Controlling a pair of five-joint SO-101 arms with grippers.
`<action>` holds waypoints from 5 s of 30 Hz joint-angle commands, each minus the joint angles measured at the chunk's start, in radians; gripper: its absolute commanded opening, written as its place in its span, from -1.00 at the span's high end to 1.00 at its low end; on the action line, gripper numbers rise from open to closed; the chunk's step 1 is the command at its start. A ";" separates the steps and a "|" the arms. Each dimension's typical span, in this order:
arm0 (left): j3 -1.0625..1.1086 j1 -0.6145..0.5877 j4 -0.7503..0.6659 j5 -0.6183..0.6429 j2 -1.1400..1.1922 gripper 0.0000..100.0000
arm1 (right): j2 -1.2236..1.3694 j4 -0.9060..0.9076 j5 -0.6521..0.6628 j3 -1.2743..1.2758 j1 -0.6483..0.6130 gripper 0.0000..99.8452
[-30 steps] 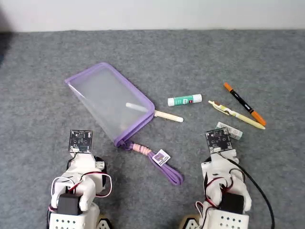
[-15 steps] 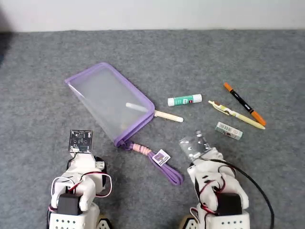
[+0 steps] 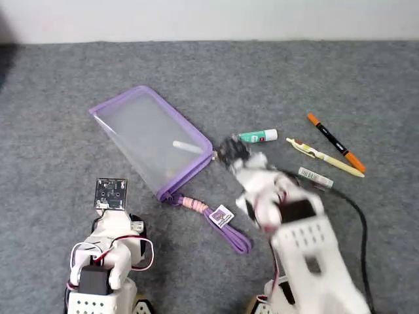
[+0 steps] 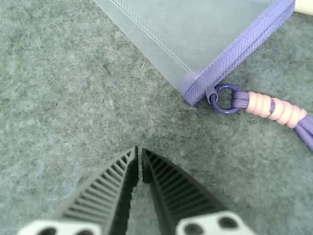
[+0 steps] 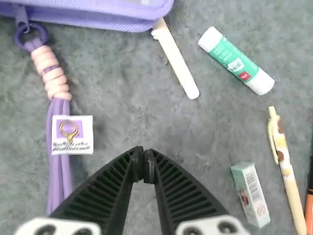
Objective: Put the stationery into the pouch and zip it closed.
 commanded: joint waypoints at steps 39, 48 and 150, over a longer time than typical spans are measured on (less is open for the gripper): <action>-0.005 -0.008 -0.020 -0.009 -0.015 0.97 | 0.888 0.286 -0.063 -0.764 -0.380 0.66; -0.005 -0.008 -0.020 -0.009 -0.015 0.97 | 0.814 0.318 -0.089 -0.763 -0.415 0.66; -0.128 -0.157 -0.147 0.031 -0.015 0.97 | 0.684 0.383 -0.390 -0.896 -0.395 0.98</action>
